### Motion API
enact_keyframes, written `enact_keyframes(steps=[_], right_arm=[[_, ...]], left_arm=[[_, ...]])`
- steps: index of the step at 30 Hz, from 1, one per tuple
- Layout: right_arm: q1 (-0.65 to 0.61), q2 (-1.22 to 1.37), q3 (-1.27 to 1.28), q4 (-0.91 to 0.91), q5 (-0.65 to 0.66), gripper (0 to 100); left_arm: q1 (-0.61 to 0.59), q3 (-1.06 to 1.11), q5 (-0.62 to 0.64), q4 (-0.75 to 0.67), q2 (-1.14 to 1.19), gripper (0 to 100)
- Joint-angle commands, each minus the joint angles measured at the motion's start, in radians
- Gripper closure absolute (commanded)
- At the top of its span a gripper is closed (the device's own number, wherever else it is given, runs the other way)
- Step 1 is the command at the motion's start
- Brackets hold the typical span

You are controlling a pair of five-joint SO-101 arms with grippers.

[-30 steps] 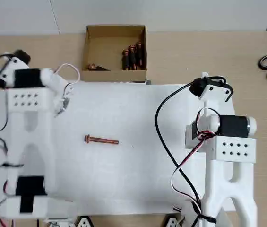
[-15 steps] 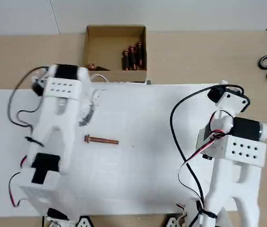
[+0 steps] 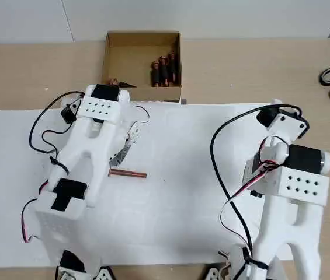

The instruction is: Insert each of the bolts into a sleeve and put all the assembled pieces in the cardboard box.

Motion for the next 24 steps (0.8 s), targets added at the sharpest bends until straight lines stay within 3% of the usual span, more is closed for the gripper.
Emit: enact_keyframes(steps=[1, 9, 17, 24], right_arm=[[0.012, -0.030, -0.003, -0.015, -0.008, 99.5], [0.010, -0.030, 0.000, -0.036, -0.009, 99.5], [0.012, -0.030, 0.000, -0.036, -0.009, 99.5], [0.012, -0.030, 0.000, -0.036, -0.009, 99.5]], left_arm=[[0.005, -0.018, -0.017, 0.021, -0.006, 99], [0.028, 0.074, -0.078, 0.021, -0.011, 98], [0.031, 0.090, -0.081, 0.021, -0.011, 84], [0.031, 0.090, -0.081, 0.021, -0.011, 83]])
